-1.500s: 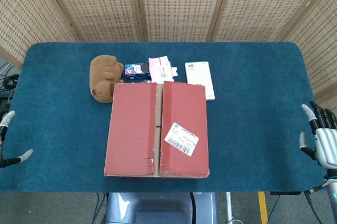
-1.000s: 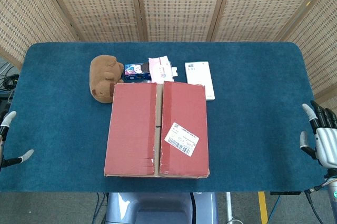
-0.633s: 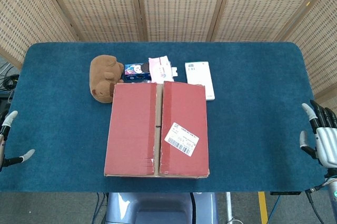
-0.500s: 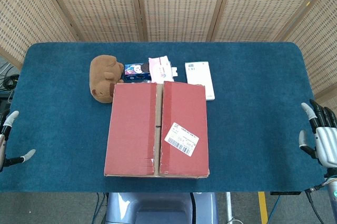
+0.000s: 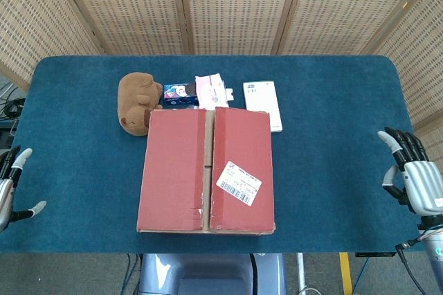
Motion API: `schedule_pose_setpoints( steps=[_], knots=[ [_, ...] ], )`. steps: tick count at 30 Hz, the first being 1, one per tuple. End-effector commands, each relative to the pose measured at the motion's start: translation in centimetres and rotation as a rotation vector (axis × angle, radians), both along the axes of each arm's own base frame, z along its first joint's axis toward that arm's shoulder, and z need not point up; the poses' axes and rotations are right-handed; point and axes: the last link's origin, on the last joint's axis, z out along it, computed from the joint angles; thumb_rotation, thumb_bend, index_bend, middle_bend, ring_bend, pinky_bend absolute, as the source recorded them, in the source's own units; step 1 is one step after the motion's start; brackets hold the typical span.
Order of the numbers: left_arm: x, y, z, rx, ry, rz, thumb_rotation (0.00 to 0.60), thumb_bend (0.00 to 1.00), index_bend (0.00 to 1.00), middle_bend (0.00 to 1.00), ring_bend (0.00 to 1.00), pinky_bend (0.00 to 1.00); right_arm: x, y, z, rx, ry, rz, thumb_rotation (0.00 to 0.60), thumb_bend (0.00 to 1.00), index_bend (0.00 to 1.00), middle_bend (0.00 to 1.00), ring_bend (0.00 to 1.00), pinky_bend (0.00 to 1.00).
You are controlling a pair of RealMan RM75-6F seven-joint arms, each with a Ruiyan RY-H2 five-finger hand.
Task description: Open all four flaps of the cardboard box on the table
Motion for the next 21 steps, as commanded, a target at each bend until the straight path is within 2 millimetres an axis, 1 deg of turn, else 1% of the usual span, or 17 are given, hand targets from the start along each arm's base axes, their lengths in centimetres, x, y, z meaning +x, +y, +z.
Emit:
schedule_pose_setpoints(
  steps=[1, 3, 4, 5, 6, 12, 21],
  knots=[
    [0.2, 0.0, -0.2, -0.016, 0.01, -0.011, 0.6, 0.18, 0.03, 0.0, 0.0, 0.0, 2.2, -1.2, 0.0, 0.056, -0.069, 0.115, 0.6, 1.0, 0.19, 0.16, 0.0, 0.0],
    [0.3, 0.0, -0.3, -0.023, 0.013, -0.019, 0.6, 0.18, 0.03, 0.0, 0.0, 0.0, 3.4, -1.8, -0.1, 0.078, -0.098, 0.174, 0.6, 1.0, 0.24, 0.2, 0.0, 0.0],
    [0.4, 0.0, -0.4, -0.025, 0.014, -0.021, 0.6, 0.18, 0.03, 0.0, 0.0, 0.0, 3.7, -1.9, -0.1, 0.082, -0.104, 0.186, 0.6, 1.0, 0.25, 0.21, 0.0, 0.0],
    [0.5, 0.0, -0.5, -0.031, 0.016, -0.029, 0.6, 0.18, 0.03, 0.0, 0.0, 0.0, 4.8, -2.3, -0.2, 0.1, -0.129, 0.236, 0.6, 1.0, 0.26, 0.22, 0.0, 0.0],
    [0.6, 0.0, -0.6, -0.036, 0.017, -0.033, 0.6, 0.18, 0.03, 0.0, 0.0, 0.0, 5.3, -2.6, -0.3, 0.112, -0.143, 0.26, 0.6, 1.0, 0.26, 0.23, 0.0, 0.0],
    [0.9, 0.0, -1.0, -0.066, 0.029, -0.062, 0.6, 0.18, 0.03, 0.0, 0.0, 0.0, 9.0, -4.0, -0.8, 0.213, -0.178, 0.392, 0.6, 1.0, 0.27, 0.23, 0.0, 0.0],
    [1.0, 0.1, -1.4, -0.089, 0.028, -0.079, 0.6, 0.18, 0.03, 0.0, 0.0, 0.0, 13.6, -5.4, -2.4, 0.333, -0.184, 0.501, 0.6, 1.0, 0.27, 0.23, 0.0, 0.0]
  ],
)
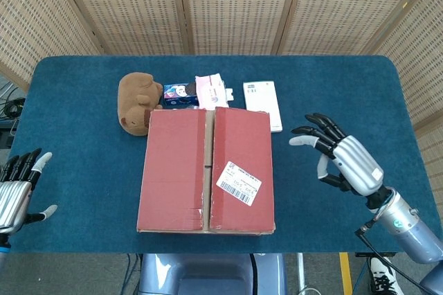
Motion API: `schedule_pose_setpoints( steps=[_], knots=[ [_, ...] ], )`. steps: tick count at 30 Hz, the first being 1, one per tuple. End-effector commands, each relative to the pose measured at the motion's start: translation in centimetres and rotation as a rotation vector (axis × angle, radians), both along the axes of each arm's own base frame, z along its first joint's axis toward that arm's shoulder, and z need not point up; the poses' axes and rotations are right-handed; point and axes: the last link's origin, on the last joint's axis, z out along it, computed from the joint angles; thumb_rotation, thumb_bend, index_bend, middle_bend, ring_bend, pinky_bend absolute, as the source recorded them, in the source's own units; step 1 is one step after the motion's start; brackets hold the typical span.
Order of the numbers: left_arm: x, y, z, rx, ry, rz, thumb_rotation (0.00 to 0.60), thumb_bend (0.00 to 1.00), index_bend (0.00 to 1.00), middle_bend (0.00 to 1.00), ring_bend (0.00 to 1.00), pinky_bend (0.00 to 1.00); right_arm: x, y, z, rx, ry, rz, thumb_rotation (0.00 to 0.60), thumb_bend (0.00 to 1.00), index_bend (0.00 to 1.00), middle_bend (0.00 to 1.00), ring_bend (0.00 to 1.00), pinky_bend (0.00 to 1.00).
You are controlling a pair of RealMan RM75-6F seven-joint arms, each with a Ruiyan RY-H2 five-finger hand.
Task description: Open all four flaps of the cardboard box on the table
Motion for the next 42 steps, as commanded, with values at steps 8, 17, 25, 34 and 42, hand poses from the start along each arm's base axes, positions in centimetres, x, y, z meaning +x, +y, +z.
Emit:
schedule_pose_setpoints(
  steps=[8, 17, 25, 34, 42],
  knots=[
    [0.4, 0.3, -0.2, -0.01, 0.002, -0.024, 0.6, 0.18, 0.03, 0.0, 0.0, 0.0, 4.5, -1.2, -2.4, 0.125, 0.013, 0.093, 0.6, 1.0, 0.27, 0.23, 0.0, 0.0],
    [0.7, 0.5, -0.4, -0.014, -0.002, -0.034, 0.6, 0.18, 0.03, 0.0, 0.0, 0.0, 6.3, -1.7, -4.4, 0.178, 0.07, 0.112, 0.6, 1.0, 0.27, 0.23, 0.0, 0.0],
    [1.0, 0.7, -0.4, -0.019, 0.001, -0.04, 0.6, 0.18, 0.03, 0.0, 0.0, 0.0, 7.4, -1.8, -5.9, 0.19, 0.103, 0.13, 0.6, 1.0, 0.27, 0.21, 0.0, 0.0],
    [0.6, 0.7, -0.5, -0.026, 0.004, -0.028, 0.6, 0.18, 0.03, 0.0, 0.0, 0.0, 9.0, -1.6, -8.4, 0.231, 0.134, 0.159, 0.6, 1.0, 0.27, 0.2, 0.0, 0.0],
    [0.0, 0.7, -0.5, -0.032, 0.002, -0.009, 0.6, 0.18, 0.03, 0.0, 0.0, 0.0, 10.9, -1.6, -10.6, 0.261, 0.166, 0.193, 0.6, 1.0, 0.27, 0.2, 0.0, 0.0]
  ],
)
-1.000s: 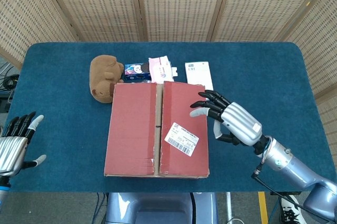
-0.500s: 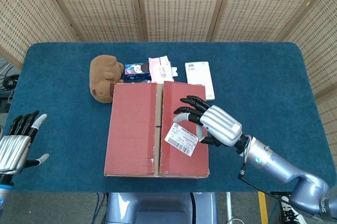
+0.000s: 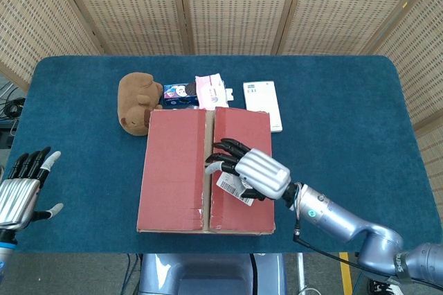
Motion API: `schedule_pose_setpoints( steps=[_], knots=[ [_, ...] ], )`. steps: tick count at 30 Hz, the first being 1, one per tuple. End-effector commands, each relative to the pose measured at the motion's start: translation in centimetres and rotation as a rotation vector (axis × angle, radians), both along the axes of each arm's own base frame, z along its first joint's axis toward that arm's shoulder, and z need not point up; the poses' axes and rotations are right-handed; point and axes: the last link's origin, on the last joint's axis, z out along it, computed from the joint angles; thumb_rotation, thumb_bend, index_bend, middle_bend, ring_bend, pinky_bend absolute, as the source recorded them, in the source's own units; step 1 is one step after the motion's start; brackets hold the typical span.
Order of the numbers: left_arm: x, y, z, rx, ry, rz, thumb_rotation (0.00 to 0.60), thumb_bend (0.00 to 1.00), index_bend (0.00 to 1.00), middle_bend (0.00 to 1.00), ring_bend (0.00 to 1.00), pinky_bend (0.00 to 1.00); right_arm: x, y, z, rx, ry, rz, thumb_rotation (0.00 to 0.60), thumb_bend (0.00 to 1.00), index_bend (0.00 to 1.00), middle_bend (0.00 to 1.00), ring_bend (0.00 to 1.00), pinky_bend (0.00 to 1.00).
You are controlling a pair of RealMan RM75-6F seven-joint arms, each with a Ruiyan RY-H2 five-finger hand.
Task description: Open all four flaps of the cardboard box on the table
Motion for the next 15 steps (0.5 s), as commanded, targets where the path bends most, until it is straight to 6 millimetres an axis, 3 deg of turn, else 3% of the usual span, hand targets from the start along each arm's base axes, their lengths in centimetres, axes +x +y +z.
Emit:
schedule_pose_setpoints(
  steps=[1, 15],
  knots=[
    [-0.3, 0.0, 0.1, 0.001, -0.001, 0.007, 0.6, 0.18, 0.03, 0.0, 0.0, 0.0, 0.7, -0.1, -1.0, 0.012, 0.015, 0.009, 0.6, 1.0, 0.27, 0.2, 0.0, 0.0],
    [-1.4, 0.2, 0.0, -0.006, -0.007, 0.041, 0.6, 0.18, 0.03, 0.0, 0.0, 0.0, 0.7, -0.9, -2.8, -0.004, 0.055, -0.01, 0.6, 1.0, 0.27, 0.2, 0.0, 0.0]
  ],
)
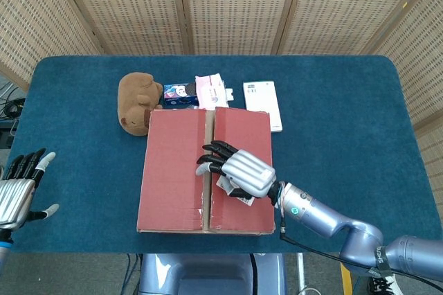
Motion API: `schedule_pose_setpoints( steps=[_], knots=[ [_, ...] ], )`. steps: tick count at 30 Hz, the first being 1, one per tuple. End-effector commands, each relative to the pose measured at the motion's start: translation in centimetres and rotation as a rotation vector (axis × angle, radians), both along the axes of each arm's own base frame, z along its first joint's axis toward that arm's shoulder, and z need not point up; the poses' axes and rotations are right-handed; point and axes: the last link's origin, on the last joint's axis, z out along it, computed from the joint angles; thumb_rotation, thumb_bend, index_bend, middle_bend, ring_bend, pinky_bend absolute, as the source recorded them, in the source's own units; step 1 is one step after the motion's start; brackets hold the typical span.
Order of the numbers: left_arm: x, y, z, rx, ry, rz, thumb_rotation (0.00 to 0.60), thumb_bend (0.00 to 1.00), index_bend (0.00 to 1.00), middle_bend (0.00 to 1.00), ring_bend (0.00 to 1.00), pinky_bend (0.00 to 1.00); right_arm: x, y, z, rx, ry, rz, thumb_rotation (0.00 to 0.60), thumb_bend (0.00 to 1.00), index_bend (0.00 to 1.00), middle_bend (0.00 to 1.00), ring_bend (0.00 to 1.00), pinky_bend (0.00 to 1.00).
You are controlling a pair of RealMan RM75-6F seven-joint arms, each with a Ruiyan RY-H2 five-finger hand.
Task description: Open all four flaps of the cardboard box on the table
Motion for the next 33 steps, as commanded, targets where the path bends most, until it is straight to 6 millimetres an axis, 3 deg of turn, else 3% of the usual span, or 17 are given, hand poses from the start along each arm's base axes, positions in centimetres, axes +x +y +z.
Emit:
schedule_pose_setpoints(
  steps=[1, 23, 33],
  knots=[
    [-0.1, 0.1, -0.1, -0.002, -0.002, 0.004, 0.6, 0.18, 0.03, 0.0, 0.0, 0.0, -0.1, -0.2, -0.3, -0.01, 0.013, 0.003, 0.6, 1.0, 0.27, 0.2, 0.0, 0.0],
    [-0.5, -0.1, 0.1, 0.0, -0.004, 0.021, 0.6, 0.18, 0.03, 0.0, 0.0, 0.0, -0.8, -0.7, -1.4, -0.034, 0.055, -0.003, 0.6, 1.0, 0.27, 0.23, 0.0, 0.0],
    [-0.4, -0.1, 0.0, 0.0, -0.004, 0.024, 0.6, 0.18, 0.03, 0.0, 0.0, 0.0, -1.2, -0.9, -1.6, -0.06, 0.066, 0.008, 0.6, 1.0, 0.37, 0.33, 0.0, 0.0]
  ],
)
